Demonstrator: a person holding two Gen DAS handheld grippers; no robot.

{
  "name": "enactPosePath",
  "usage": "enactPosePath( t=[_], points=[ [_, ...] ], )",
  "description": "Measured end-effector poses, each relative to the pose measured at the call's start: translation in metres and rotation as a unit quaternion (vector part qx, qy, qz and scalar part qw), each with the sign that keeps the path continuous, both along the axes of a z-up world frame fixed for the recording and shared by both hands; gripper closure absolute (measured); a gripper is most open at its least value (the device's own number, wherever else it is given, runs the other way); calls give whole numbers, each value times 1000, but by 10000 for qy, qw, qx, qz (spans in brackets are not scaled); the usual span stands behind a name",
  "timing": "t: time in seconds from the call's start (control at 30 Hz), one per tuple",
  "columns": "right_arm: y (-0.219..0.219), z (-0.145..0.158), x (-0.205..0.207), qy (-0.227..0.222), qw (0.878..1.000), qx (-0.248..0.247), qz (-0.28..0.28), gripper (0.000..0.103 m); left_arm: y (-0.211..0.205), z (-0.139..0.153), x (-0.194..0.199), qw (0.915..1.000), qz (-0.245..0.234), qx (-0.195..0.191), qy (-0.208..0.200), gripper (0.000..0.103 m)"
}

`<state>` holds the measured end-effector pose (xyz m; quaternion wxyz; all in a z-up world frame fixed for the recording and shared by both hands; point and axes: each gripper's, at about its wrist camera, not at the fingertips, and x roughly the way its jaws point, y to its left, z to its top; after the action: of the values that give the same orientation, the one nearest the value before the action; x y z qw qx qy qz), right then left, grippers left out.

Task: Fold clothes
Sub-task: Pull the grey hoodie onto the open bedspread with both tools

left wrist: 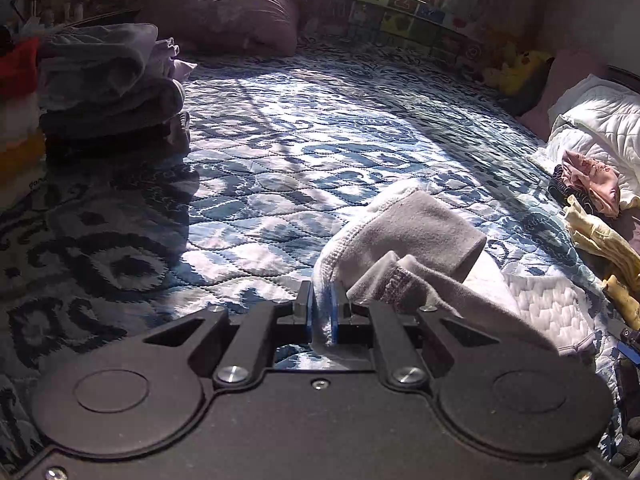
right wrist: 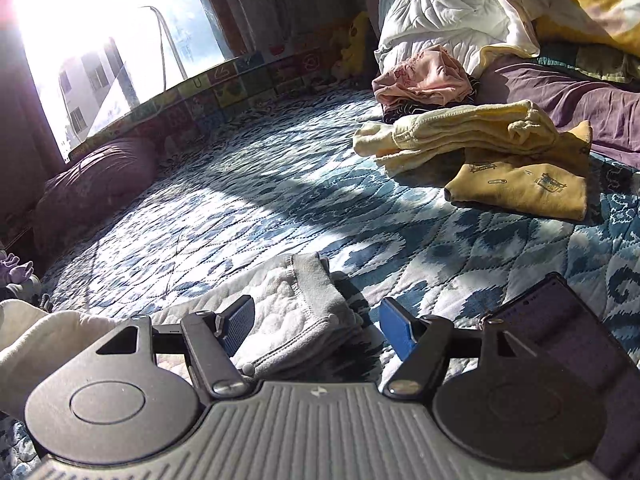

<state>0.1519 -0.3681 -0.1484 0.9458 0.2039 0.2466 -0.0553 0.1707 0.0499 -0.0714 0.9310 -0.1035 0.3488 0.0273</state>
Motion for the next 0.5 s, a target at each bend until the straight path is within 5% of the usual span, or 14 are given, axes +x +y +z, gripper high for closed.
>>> enactPosePath(
  t=[0.17, 0.27, 0.5],
  points=[
    [18, -7, 9, 170, 9997, -34, 169, 34, 40, -8, -5, 9954, 878, -10, 383, 94],
    [24, -8, 15, 204, 9995, -25, 226, 34, 47, 1, -15, 9949, 935, 145, 336, 94],
    [23, -12, 29, 260, 9994, 133, 191, 34, 63, 19, -23, 9971, 698, 238, 198, 60]
  ],
)
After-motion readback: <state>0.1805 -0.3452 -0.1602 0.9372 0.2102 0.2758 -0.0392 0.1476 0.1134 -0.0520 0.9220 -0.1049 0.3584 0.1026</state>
